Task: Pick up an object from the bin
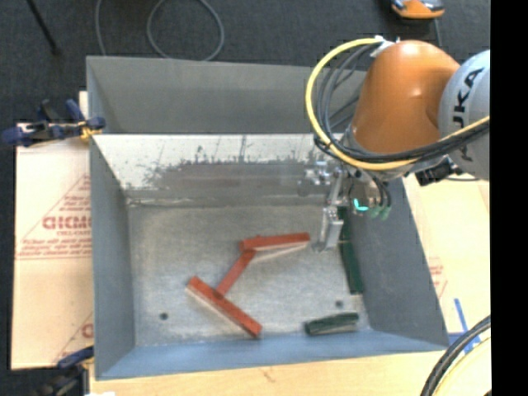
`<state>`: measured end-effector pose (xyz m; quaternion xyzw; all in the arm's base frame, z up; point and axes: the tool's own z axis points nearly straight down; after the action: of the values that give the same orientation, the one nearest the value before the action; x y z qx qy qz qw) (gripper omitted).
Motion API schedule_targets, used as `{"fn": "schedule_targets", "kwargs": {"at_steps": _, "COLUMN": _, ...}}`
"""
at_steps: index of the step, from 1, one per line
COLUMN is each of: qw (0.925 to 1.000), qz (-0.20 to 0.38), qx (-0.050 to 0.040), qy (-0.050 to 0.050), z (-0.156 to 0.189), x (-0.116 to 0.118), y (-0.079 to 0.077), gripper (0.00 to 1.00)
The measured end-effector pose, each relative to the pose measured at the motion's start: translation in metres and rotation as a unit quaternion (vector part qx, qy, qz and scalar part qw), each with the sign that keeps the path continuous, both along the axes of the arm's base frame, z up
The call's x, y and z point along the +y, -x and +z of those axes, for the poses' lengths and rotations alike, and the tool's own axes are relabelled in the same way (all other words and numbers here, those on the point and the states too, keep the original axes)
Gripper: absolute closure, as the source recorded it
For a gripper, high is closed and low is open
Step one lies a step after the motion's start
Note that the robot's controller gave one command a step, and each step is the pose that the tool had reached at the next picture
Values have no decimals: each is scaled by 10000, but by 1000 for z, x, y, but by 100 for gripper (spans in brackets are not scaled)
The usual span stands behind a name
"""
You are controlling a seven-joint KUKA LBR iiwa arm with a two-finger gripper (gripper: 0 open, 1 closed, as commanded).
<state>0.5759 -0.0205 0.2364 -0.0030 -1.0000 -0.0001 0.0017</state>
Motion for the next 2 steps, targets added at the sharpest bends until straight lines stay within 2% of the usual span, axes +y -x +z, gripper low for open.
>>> {"fn": "schedule_targets", "kwargs": {"at_steps": 1, "qw": 9988, "qz": -475, "qx": -131, "qy": 7, "z": -164, "x": 13, "y": 45, "gripper": 0}}
{"fn": "schedule_targets", "kwargs": {"at_steps": 2, "qw": 9999, "qz": 102, "qx": -131, "qy": -13, "z": -159, "x": 113, "y": 82, "gripper": 0}}
